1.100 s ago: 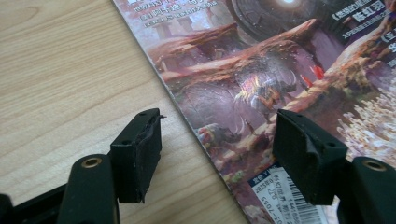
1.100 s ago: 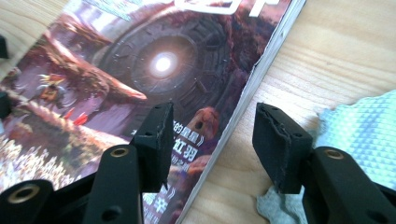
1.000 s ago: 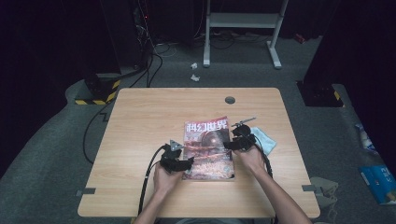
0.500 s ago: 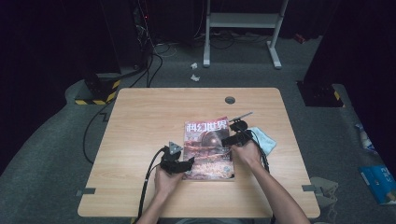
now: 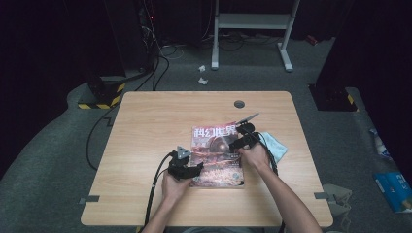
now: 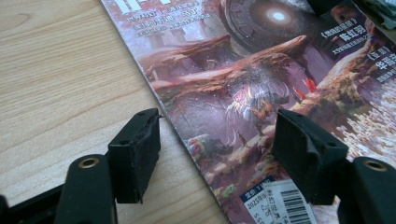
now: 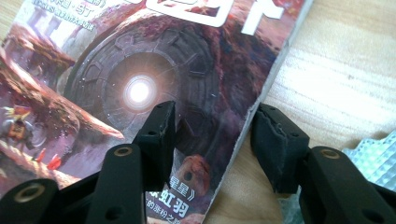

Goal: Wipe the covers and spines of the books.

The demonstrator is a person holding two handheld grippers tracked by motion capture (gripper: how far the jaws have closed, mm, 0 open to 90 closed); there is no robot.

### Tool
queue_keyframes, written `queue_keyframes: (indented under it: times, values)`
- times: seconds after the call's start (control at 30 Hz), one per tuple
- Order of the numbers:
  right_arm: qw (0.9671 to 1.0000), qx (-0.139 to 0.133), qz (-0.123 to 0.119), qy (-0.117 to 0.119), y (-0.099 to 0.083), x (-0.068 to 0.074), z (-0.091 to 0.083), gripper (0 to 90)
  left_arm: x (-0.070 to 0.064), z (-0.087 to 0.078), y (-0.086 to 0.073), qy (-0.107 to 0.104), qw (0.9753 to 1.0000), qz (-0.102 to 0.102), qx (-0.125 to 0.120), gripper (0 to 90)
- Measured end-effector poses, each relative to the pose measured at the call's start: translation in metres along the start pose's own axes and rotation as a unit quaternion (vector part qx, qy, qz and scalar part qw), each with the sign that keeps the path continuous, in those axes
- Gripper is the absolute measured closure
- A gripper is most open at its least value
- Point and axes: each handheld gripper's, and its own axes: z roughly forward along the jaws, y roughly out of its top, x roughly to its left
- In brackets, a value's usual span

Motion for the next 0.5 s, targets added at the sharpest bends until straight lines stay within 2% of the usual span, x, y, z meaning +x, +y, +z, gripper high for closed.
queue_keyframes:
  times: [0.03,0.23,0.5]
  values:
    - [0.9999,0.001,0.009,0.006,-0.0002,-0.0015,0.0,50.9,-0.0002,0.0005,0.0009,0.0,1.0,0.0,0.002,32.3]
    - [0.9999,0.005,0.012,0.007,-0.0001,-0.0027,-0.0001,50.5,-0.0013,0.0025,0.0031,-0.004,1.0,0.0,0.004,33.0]
    - [1.0,0.003,0.001,-0.002,0.0004,0.0022,-0.0022,52.3,-0.0037,0.006,0.0068,-0.003,1.0,0.001,0.008,31.6]
